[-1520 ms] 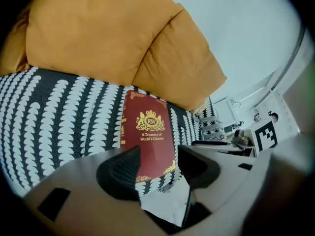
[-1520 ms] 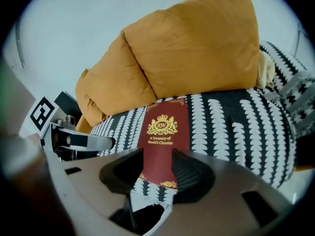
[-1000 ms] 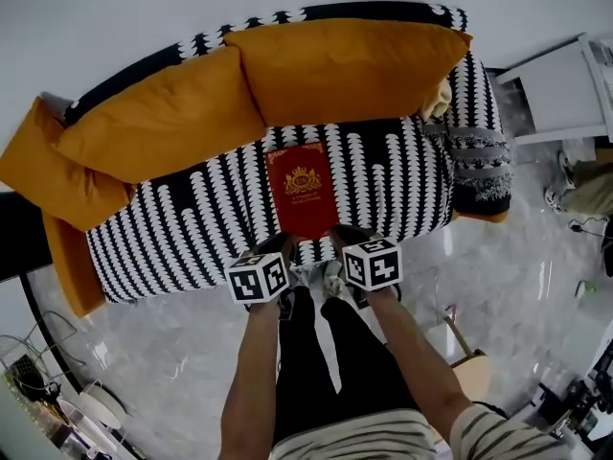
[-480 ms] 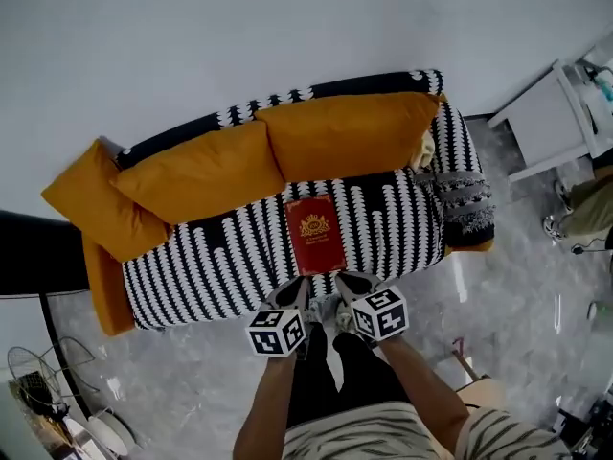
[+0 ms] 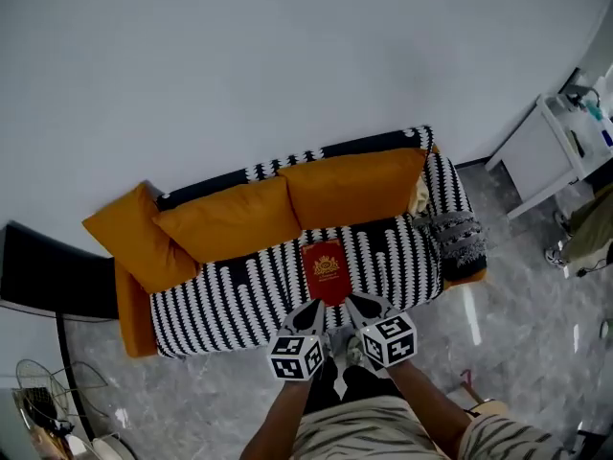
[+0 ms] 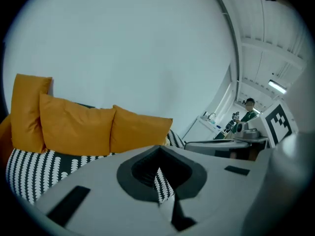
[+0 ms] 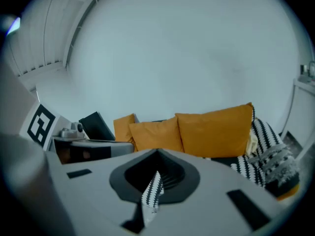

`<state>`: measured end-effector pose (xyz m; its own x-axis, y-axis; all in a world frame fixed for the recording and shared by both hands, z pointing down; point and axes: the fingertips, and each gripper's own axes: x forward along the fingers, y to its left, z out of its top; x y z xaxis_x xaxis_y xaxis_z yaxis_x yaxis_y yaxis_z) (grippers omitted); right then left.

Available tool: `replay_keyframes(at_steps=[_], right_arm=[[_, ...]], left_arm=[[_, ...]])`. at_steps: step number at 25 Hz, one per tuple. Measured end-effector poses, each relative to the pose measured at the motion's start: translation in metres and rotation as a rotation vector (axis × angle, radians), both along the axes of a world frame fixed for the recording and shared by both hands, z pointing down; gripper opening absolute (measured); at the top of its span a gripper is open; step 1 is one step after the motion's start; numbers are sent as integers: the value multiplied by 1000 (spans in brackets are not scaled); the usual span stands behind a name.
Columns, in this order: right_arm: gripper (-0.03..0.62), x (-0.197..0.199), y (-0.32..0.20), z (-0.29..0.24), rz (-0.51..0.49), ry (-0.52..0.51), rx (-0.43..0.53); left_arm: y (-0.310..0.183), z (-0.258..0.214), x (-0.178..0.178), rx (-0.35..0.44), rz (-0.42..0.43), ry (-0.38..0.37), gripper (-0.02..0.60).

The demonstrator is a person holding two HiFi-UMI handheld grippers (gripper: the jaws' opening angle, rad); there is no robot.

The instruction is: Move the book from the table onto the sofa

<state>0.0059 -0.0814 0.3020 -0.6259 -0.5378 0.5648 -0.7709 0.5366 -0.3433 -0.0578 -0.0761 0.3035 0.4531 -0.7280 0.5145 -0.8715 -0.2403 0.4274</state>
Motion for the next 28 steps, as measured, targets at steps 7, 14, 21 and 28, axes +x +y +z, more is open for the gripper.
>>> replay_keyframes(at_steps=[7,14,21,28], right_arm=[[12,9,2,-75,54,-32,123],[12,31,10,-124,152,-35,211],[12,49,10,-168,200,-21,326],[12,55,11,-198,213,-35,409]], left_arm=[[7,-75,12,116,31,-5,5],[7,-127,32,222,89,4,5],[9,-168,51,337,116,-5,5],[11,-204,56,431,107,-15,5]])
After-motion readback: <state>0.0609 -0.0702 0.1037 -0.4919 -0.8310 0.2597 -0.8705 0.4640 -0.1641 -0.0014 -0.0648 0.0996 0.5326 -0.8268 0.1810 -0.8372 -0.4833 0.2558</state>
